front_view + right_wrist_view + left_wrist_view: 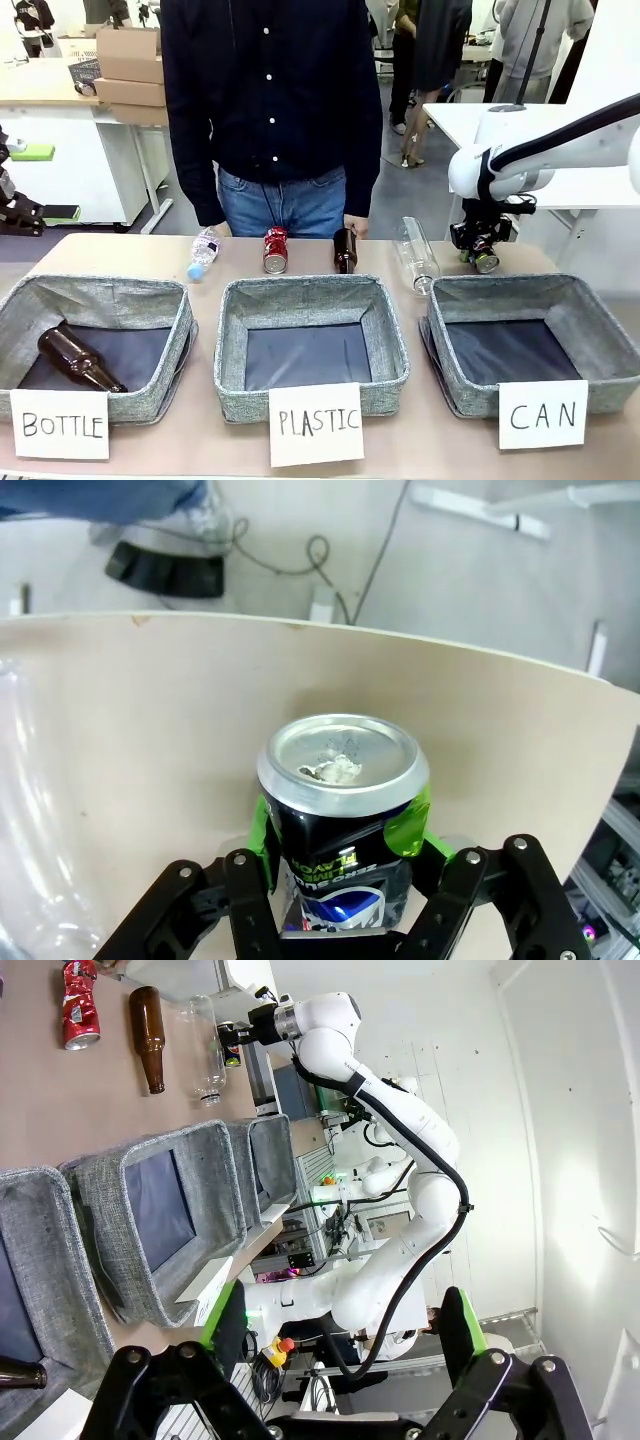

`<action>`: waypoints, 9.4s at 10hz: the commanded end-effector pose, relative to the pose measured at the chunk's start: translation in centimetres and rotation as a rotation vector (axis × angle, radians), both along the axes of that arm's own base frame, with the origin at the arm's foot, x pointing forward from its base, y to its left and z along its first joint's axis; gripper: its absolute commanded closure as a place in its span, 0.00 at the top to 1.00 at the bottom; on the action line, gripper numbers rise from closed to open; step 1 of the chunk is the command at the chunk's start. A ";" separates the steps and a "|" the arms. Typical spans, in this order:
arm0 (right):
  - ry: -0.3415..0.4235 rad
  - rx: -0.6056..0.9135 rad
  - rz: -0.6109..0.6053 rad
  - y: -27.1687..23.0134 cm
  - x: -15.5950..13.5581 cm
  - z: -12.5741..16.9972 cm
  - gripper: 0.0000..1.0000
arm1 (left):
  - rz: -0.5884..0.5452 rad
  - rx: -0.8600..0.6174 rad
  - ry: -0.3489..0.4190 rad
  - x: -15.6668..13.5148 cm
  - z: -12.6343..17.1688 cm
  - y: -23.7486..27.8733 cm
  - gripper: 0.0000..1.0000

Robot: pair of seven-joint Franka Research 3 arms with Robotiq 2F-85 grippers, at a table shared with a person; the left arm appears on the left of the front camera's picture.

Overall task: Sort the can waste into the basket.
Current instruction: Pick up the can waste from the table and place it in the right Fabric basket.

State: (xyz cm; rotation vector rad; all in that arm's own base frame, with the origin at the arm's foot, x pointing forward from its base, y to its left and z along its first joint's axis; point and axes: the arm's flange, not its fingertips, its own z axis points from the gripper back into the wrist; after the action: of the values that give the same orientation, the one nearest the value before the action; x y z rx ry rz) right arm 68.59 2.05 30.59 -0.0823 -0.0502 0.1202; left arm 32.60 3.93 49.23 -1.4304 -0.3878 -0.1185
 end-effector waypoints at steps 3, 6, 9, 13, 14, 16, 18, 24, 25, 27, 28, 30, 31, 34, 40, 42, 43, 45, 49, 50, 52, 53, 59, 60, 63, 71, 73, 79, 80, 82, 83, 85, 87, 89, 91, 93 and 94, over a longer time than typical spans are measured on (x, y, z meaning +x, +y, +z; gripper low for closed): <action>-0.014 0.046 -0.016 -0.5 -1.5 2.7 0.00 | -0.004 -0.016 -0.024 0.1 0.1 -0.3 1.00; -0.119 0.236 0.069 -2.7 -12.0 15.3 0.00 | -0.004 -0.016 -0.024 0.1 0.1 -0.3 1.00; 0.037 0.378 0.467 -4.3 -19.2 19.3 0.00 | -0.004 -0.016 -0.024 0.1 0.1 -0.3 1.00; -0.014 0.082 1.160 -1.1 -26.8 17.5 0.00 | -0.004 -0.016 -0.024 0.1 0.1 -0.3 1.00; -0.067 0.055 1.249 -0.9 -27.9 17.3 0.00 | -0.004 -0.016 -0.024 0.1 0.1 -0.3 1.00; -0.079 0.074 1.267 -0.9 -28.4 17.1 0.00 | -0.004 -0.016 -0.024 0.1 0.1 -0.3 1.00; -0.062 0.085 1.280 -0.8 -28.5 17.1 0.00 | -0.004 -0.016 -0.024 0.1 0.1 -0.3 1.00; 0.006 0.133 1.299 -0.6 -28.4 17.2 1.00 | -0.004 -0.016 -0.024 0.1 0.1 -0.3 1.00; 0.013 0.143 1.301 -0.6 -28.5 17.3 1.00 | -0.004 -0.016 -0.024 0.1 0.1 -0.3 1.00; 0.028 0.153 1.307 -0.5 -28.4 17.4 1.00 | -0.004 -0.016 -0.024 0.1 0.1 -0.3 1.00; 0.031 0.157 1.303 -0.4 -28.3 17.4 1.00 | -0.004 -0.016 -0.024 0.1 0.1 -0.3 1.00; 0.032 0.190 1.281 -0.4 -27.9 17.6 1.00 | -0.004 -0.016 -0.024 0.1 0.1 -0.3 1.00; 0.008 0.269 1.233 -0.6 -27.6 18.0 1.00 | -0.004 -0.016 -0.024 0.1 0.1 -0.3 1.00; -0.056 1.357 0.448 -3.4 -25.5 22.6 1.00 | -0.004 -0.016 -0.024 0.1 0.1 -0.3 1.00; -0.290 1.615 -0.845 -1.8 -25.7 21.0 1.00 | -0.004 -0.016 -0.024 0.1 0.1 -0.3 1.00; -0.308 1.541 -0.719 -1.1 -25.9 21.3 1.00 | -0.004 -0.016 -0.024 0.1 0.1 -0.3 1.00; 0.148 1.261 0.127 -4.0 -23.8 20.1 1.00 | -0.004 -0.016 -0.024 0.1 0.1 -0.3 1.00; 0.148 1.261 0.127 -4.0 -23.8 20.1 1.00 | -0.004 -0.016 -0.024 0.1 0.1 -0.3 1.00; 0.148 1.261 0.127 -4.0 -23.8 20.1 1.00 | -0.004 -0.016 -0.024 0.1 0.1 -0.3 1.00; 0.148 1.261 0.127 -4.0 -23.8 20.1 1.00 | -0.004 -0.016 -0.024 0.1 0.1 -0.3 1.00; 0.148 1.261 0.127 -4.0 -23.8 20.1 1.00 | -0.004 -0.016 -0.024 0.1 0.1 -0.3 1.00; 0.148 1.261 0.127 -4.0 -23.8 20.1 1.00 | -0.004 -0.016 -0.024 0.1 0.1 -0.3 1.00; 0.148 1.261 0.127 -4.0 -23.8 20.1 1.00 | 0.157 0.430 0.118 9.6 2.6 -6.9 1.00; 0.148 1.261 0.127 -4.0 -23.8 20.1 1.00 | 0.245 0.571 0.144 12.5 2.4 -9.8 1.00; 0.148 1.261 0.127 -4.0 -23.8 20.1 1.00 | 0.178 0.786 0.106 18.7 -0.1 -20.9 1.00; 0.148 1.261 0.127 -4.0 -23.8 20.1 1.00 | 0.322 1.055 0.186 28.5 -7.3 -30.7 1.00; 0.148 1.261 0.127 -4.0 -23.8 20.1 1.00 | 0.325 1.131 0.214 32.2 -9.1 -32.2 1.00; 0.148 1.261 0.127 -4.0 -23.8 20.1 1.00 | 0.185 1.189 0.347 36.5 -14.9 -33.8 1.00; 0.148 1.261 0.127 -4.0 -23.8 20.1 1.00 | 0.181 1.199 0.376 36.9 -16.1 -33.6 1.00; 0.148 1.261 0.127 -4.0 -23.8 20.1 1.00 | 0.202 1.239 0.411 37.2 -17.6 -33.5 0.42; 0.148 1.261 0.127 -4.0 -23.8 20.1 1.00 | 0.194 1.227 0.405 37.2 -17.9 -33.4 0.41; 0.148 1.261 0.127 -4.0 -23.8 20.1 1.00 | 0.197 1.223 0.399 37.2 -17.9 -33.2 0.00; 0.148 1.261 0.127 -4.0 -23.8 20.1 1.00 | 0.201 1.224 0.399 37.3 -17.8 -33.1 0.13; 0.148 1.261 0.127 -4.0 -23.8 20.1 1.00 | 0.199 1.224 0.398 37.3 -17.9 -33.0 0.00; 0.148 1.261 0.127 -4.0 -23.8 20.1 1.00 | 0.202 1.209 0.398 37.3 -17.7 -32.8 0.00; 0.148 1.261 0.127 -4.0 -23.8 20.1 1.00 | 0.166 1.145 0.397 35.9 -15.7 -31.6 0.00; 0.148 1.261 0.127 -4.0 -23.8 20.1 1.00 | 0.173 1.060 0.340 33.3 -12.4 -29.6 0.00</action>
State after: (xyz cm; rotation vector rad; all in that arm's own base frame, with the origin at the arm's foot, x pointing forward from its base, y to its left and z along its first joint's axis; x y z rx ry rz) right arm 44.80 -1.73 50.48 1.1944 0.0206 0.1846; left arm 69.48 -28.40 33.79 -0.2635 -0.0857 0.0893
